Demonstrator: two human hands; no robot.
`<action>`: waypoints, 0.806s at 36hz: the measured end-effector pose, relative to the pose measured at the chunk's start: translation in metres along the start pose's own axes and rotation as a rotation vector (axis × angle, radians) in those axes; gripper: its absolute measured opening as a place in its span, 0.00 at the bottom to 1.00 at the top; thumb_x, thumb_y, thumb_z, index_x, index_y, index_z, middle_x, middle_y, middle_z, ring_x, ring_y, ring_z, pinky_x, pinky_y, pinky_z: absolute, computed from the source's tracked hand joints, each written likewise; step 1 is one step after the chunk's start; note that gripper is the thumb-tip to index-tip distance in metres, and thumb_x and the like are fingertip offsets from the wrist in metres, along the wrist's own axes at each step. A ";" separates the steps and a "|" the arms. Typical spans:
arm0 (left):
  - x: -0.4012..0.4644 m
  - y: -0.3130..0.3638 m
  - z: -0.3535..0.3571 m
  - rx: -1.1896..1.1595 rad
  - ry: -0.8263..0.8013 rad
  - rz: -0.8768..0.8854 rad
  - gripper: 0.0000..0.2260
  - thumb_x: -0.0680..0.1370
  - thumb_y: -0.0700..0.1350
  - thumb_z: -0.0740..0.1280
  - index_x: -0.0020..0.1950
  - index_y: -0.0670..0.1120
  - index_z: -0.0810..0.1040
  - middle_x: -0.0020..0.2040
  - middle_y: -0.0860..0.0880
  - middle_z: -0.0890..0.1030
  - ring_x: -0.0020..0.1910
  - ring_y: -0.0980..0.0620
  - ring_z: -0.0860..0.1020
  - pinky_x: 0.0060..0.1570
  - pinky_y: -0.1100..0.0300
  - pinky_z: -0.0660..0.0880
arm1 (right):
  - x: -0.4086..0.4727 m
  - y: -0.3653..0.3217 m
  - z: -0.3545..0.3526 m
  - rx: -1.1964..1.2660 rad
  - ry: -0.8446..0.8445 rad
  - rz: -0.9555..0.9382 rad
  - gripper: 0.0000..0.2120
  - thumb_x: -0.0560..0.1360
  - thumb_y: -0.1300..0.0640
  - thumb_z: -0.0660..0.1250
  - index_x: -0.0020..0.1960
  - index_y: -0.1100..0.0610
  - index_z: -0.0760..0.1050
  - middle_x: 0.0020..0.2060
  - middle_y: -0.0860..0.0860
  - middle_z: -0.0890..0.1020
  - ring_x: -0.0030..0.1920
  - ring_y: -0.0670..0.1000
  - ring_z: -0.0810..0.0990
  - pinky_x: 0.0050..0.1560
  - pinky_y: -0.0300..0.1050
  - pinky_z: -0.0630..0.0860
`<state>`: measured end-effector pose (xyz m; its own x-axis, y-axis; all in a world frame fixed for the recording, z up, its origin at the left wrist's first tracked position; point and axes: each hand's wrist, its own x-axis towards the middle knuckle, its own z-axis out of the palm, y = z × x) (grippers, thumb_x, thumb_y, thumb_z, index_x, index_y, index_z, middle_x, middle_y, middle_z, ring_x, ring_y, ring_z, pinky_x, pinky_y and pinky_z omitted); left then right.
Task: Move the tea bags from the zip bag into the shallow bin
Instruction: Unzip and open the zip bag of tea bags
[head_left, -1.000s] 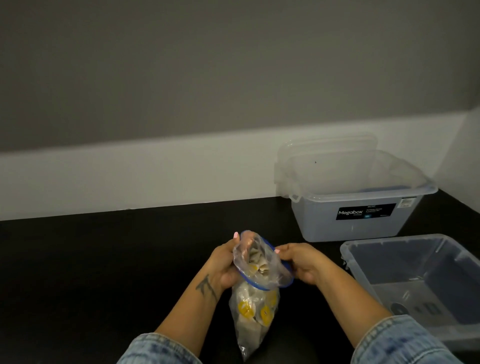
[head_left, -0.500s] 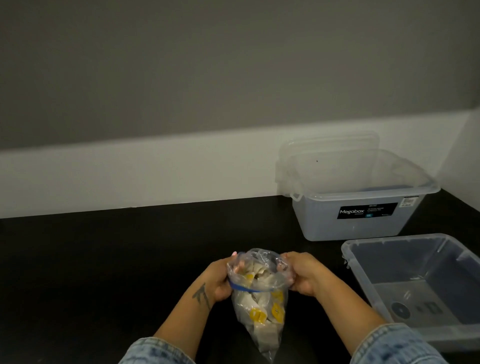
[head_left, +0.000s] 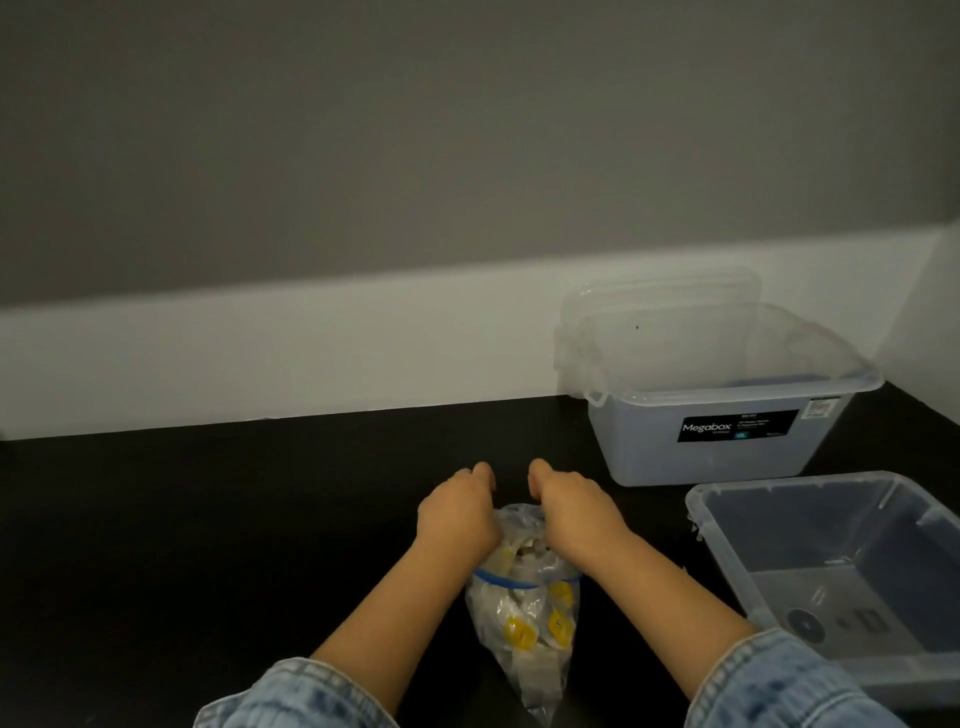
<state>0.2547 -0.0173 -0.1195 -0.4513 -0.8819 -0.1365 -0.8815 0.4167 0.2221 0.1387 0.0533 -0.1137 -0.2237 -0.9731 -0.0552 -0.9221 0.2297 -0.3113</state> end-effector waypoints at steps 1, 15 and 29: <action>0.001 -0.001 -0.001 0.019 0.007 -0.016 0.21 0.73 0.45 0.70 0.63 0.51 0.68 0.55 0.50 0.73 0.48 0.53 0.75 0.47 0.56 0.78 | -0.001 0.002 -0.001 0.009 0.017 0.019 0.11 0.76 0.61 0.64 0.55 0.54 0.66 0.43 0.50 0.74 0.42 0.50 0.75 0.39 0.43 0.73; 0.003 -0.026 -0.017 0.065 -0.067 0.150 0.08 0.73 0.41 0.66 0.39 0.54 0.73 0.54 0.52 0.77 0.47 0.53 0.76 0.50 0.57 0.77 | 0.000 0.035 0.000 0.277 0.211 0.165 0.11 0.77 0.63 0.62 0.40 0.51 0.67 0.36 0.50 0.77 0.38 0.50 0.77 0.38 0.45 0.75; 0.009 -0.021 -0.002 -0.223 -0.068 0.098 0.17 0.71 0.52 0.72 0.59 0.55 0.76 0.53 0.56 0.79 0.50 0.58 0.77 0.53 0.60 0.77 | 0.009 0.023 0.002 0.455 -0.033 0.385 0.14 0.76 0.59 0.68 0.60 0.48 0.79 0.60 0.49 0.78 0.59 0.51 0.77 0.55 0.44 0.74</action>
<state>0.2691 -0.0341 -0.1237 -0.5480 -0.8197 -0.1668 -0.7841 0.4340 0.4436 0.1161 0.0493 -0.1230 -0.4982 -0.8232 -0.2722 -0.5470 0.5420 -0.6380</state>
